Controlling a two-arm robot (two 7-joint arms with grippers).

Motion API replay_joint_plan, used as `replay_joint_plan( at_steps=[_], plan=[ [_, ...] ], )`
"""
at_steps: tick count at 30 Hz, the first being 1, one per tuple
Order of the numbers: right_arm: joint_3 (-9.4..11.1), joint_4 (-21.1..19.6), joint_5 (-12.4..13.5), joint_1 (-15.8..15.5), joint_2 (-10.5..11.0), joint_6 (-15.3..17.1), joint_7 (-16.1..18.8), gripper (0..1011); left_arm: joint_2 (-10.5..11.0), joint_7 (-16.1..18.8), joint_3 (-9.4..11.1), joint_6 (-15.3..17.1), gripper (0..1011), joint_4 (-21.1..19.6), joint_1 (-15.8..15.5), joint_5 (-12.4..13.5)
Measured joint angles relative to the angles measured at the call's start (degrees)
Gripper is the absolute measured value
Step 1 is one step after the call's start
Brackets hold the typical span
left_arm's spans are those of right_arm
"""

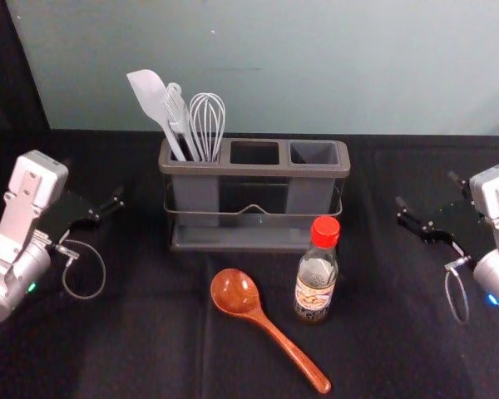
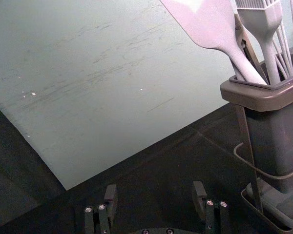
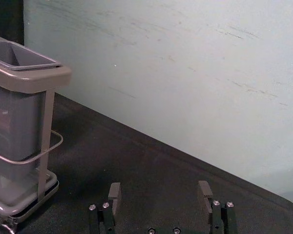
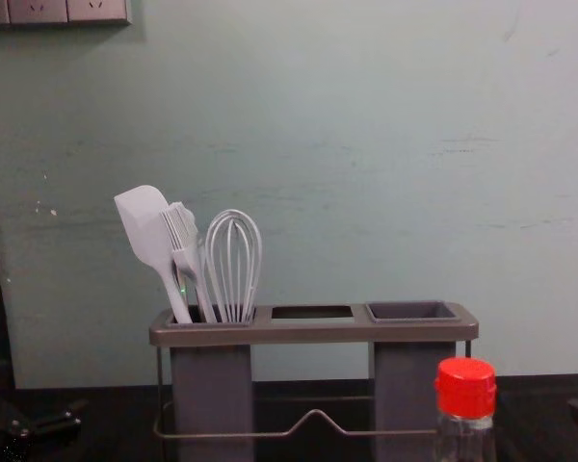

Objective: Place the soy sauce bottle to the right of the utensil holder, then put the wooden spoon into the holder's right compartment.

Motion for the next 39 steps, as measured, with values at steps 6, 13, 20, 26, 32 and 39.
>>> replay_joint_plan(
  at_steps=[6, 13, 20, 26, 32, 39],
  plan=[
    [0.00, 0.00, 0.00, 0.00, 0.00, 0.00, 0.00, 1002, 0.00, 0.00, 0.00, 0.00, 1005, 0.00, 0.00, 0.00],
    [0.00, 0.00, 0.00, 0.00, 0.00, 0.00, 0.00, 1002, 0.00, 0.00, 0.00, 0.00, 1005, 0.00, 0.00, 0.00],
    [0.00, 0.00, 0.00, 0.00, 0.00, 0.00, 0.00, 1002, 0.00, 0.00, 0.00, 0.00, 1005, 0.00, 0.00, 0.00],
    [0.00, 0.00, 0.00, 0.00, 0.00, 0.00, 0.00, 1000, 0.00, 0.00, 0.00, 0.00, 1005, 0.00, 0.00, 0.00],
    [0.00, 0.00, 0.00, 0.00, 0.00, 0.00, 0.00, 1000, 0.00, 0.00, 0.00, 0.00, 1005, 0.00, 0.00, 0.00],
    [0.00, 0.00, 0.00, 0.00, 0.00, 0.00, 0.00, 1000, 0.00, 0.00, 0.00, 0.00, 1005, 0.00, 0.00, 0.00]
  ],
)
